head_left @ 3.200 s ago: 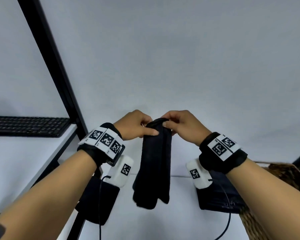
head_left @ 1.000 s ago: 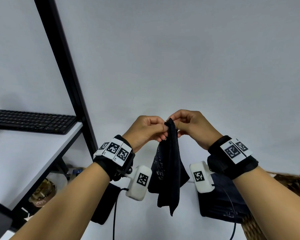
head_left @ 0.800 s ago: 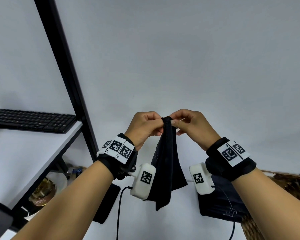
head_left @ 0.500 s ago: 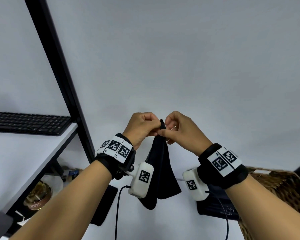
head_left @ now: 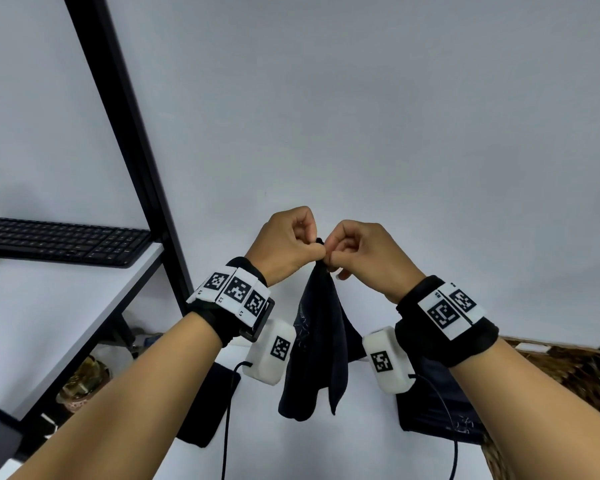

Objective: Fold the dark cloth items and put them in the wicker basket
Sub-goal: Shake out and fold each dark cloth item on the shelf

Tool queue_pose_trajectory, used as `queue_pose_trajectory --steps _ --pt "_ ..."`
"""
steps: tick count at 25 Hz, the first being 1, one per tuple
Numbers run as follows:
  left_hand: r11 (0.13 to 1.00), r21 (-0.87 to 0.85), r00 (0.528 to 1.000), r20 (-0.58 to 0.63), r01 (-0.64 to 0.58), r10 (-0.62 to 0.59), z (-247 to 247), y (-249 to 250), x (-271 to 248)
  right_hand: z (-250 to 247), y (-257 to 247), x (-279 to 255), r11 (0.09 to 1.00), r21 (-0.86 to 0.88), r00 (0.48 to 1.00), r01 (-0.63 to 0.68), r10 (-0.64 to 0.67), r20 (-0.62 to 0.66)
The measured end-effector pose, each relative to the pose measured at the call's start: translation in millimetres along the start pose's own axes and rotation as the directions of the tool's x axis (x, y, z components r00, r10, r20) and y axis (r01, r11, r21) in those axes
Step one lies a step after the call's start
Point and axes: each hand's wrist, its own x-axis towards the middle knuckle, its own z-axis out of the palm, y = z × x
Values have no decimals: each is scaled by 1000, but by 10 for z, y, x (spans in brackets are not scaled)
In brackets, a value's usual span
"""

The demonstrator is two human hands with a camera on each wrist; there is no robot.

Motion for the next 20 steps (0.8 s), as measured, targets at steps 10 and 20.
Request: queue_pose_trajectory --steps 10,20 --pt "886 -415 974 173 209 -148 -141 73 10 31 40 -34 995 85 993 -45 36 110" --pt "997 46 998 37 -57 55 -252 64 80 -122 -48 44 989 147 998 10 -19 62"
